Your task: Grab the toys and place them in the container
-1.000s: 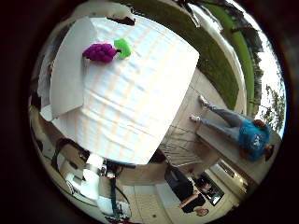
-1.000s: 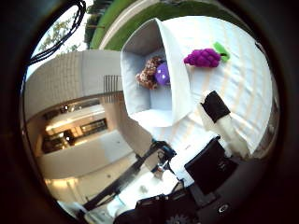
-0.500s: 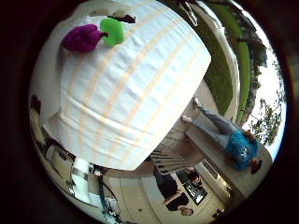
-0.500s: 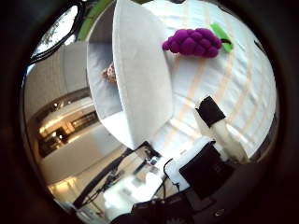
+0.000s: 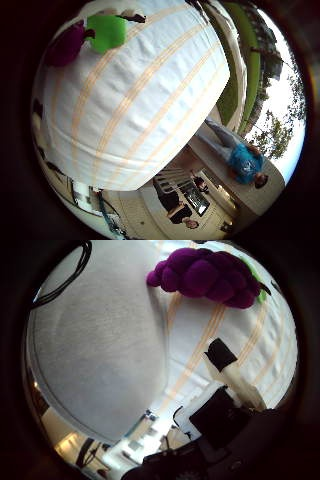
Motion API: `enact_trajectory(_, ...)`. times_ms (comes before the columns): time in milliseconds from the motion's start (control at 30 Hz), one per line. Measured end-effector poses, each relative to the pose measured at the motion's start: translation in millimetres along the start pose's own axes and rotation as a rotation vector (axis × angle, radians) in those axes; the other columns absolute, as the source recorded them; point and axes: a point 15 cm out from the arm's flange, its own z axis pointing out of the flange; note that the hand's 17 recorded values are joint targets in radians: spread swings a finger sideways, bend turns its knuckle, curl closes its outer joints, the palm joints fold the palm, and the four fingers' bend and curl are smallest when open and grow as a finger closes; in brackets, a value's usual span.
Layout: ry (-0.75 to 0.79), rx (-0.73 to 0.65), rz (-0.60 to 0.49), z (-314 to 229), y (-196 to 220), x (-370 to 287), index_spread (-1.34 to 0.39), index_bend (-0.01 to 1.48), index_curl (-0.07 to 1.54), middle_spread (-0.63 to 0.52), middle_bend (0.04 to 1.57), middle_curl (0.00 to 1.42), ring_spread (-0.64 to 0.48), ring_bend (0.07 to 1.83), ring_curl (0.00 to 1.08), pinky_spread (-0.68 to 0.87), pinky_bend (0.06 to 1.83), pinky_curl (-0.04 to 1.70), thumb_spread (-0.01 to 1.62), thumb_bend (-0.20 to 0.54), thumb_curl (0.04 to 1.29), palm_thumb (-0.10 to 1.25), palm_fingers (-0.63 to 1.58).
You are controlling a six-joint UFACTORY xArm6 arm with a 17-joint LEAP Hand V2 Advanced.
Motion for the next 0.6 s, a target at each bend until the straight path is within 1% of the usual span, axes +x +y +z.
enact_trajectory(133, 0.000, -0.015, 0.005, 8, -6, -8, -0.08, 0.17, 0.29, 0.02, 0.22, 0.35, 0.26, 0.39, 0.31, 0.45, 0.49, 0.23, 1.10, -0.029, 0.42, 0.73, 0.29)
enact_trajectory(167, 0.002, -0.013, 0.007, 8, -7, -8, -0.08, 0.16, 0.29, 0.00, 0.25, 0.36, 0.25, 0.43, 0.32, 0.45, 0.49, 0.22, 1.10, -0.032, 0.41, 0.73, 0.38)
enact_trajectory(200, 0.004, -0.008, 0.006, 8, -9, -9, -0.09, 0.15, 0.29, -0.02, 0.28, 0.37, 0.23, 0.49, 0.34, 0.45, 0.51, 0.22, 1.10, -0.031, 0.41, 0.73, 0.48)
enact_trajectory(233, 0.006, -0.005, 0.005, 8, -10, -9, -0.12, 0.12, 0.27, -0.04, 0.35, 0.40, 0.20, 0.60, 0.37, 0.43, 0.52, 0.21, 1.10, -0.030, 0.41, 0.73, 0.63)
enact_trajectory(267, 0.008, -0.001, 0.004, 7, -11, -10, -0.13, 0.12, 0.26, -0.05, 0.35, 0.40, 0.19, 0.62, 0.37, 0.42, 0.52, 0.21, 1.10, -0.030, 0.41, 0.73, 0.63)
enact_trajectory(300, 0.009, 0.000, 0.003, 7, -12, -10, -0.18, 0.07, 0.23, -0.08, 0.47, 0.46, 0.16, 0.80, 0.44, 0.40, 0.56, 0.23, 1.10, -0.029, 0.40, 0.73, 0.73)
enact_trajectory(333, 0.010, 0.002, 0.005, 7, -12, -10, -0.19, 0.07, 0.22, -0.09, 0.51, 0.48, 0.15, 0.86, 0.47, 0.40, 0.58, 0.24, 1.10, -0.029, 0.40, 0.73, 0.75)
enact_trajectory(367, 0.012, 0.008, 0.011, 7, -14, -10, -0.22, 0.07, 0.19, -0.11, 0.59, 0.53, 0.13, 0.97, 0.52, 0.39, 0.60, 0.25, 1.10, -0.029, 0.40, 0.73, 0.76)
enact_trajectory(400, 0.015, 0.017, 0.014, 6, -16, -9, -0.26, 0.08, 0.16, -0.13, 0.67, 0.57, 0.10, 1.09, 0.56, 0.39, 0.65, 0.26, 1.09, -0.025, 0.40, 0.74, 0.82)
enact_trajectory(433, 0.020, 0.030, 0.017, 5, -19, -8, -0.29, 0.14, 0.15, -0.16, 0.73, 0.61, 0.08, 1.15, 0.60, 0.38, 0.72, 0.29, 1.09, -0.022, 0.40, 0.75, 0.88)
enact_trajectory(467, 0.025, 0.042, 0.017, 3, -22, -6, -0.31, 0.15, 0.14, -0.16, 0.75, 0.63, 0.07, 1.17, 0.61, 0.38, 0.75, 0.29, 1.09, -0.020, 0.41, 0.76, 0.89)
enact_trajectory(533, 0.034, 0.062, 0.018, -5, -22, -6, -0.39, 0.22, 0.12, -0.20, 0.82, 0.70, 0.02, 1.23, 0.67, 0.38, 0.97, 0.37, 1.08, -0.021, 0.41, 0.78, 1.01)
enact_trajectory(567, 0.037, 0.070, 0.022, -9, -22, -5, -0.40, 0.23, 0.11, -0.21, 0.83, 0.71, 0.02, 1.23, 0.67, 0.37, 1.01, 0.38, 1.08, -0.018, 0.42, 0.79, 1.01)
enact_trajectory(600, 0.038, 0.074, 0.025, -11, -21, -5, -0.46, 0.27, 0.10, -0.23, 0.89, 0.76, -0.01, 1.24, 0.70, 0.35, 1.14, 0.44, 1.06, -0.016, 0.43, 0.81, 1.06)
